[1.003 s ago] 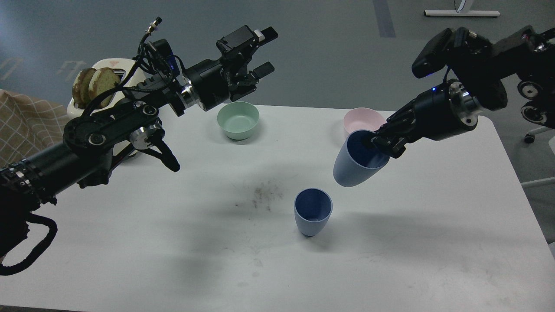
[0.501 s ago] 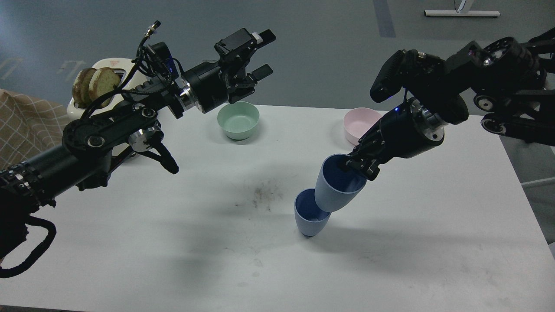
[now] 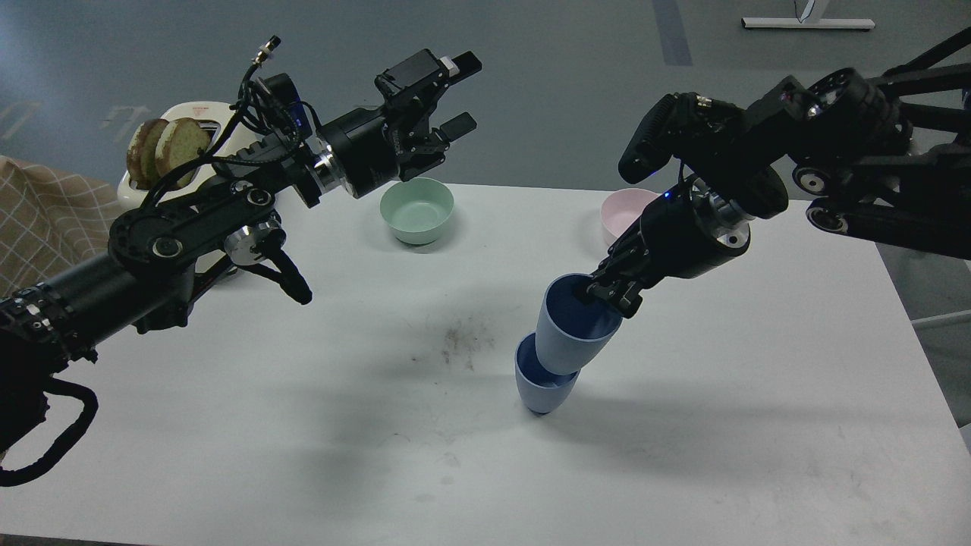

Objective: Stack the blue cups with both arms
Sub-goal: 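Lower the cup into the centered blue cup with the right gripper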

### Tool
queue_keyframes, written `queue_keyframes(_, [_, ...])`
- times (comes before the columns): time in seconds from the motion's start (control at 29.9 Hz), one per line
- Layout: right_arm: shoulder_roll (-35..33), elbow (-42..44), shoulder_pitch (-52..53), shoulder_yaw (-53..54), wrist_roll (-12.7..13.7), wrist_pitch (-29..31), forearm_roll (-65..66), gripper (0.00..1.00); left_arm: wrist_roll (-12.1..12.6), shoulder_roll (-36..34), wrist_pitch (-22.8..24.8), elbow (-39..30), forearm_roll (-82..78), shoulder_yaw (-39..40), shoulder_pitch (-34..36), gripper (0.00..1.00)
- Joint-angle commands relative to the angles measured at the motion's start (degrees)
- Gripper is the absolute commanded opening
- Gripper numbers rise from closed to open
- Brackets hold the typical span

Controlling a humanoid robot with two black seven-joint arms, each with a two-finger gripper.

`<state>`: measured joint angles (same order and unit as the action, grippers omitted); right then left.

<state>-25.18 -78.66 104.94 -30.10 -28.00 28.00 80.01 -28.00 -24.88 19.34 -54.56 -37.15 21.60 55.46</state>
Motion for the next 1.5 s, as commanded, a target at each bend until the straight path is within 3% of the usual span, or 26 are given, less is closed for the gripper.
queue_keyframes(0.0, [0.2,0.3,-0.2,-0.1,0.0,0.0,0.0,0.0,0.0,0.0,0.0,0.0,0.1,0.0,0.0,0.98])
queue_keyframes(1.47, [5.0,3.7,-0.7,-1.6,0.0,-0.2,-2.2,0.0,0.0,-0.7,0.1,0.0,0.1,1.3,-0.4,0.98])
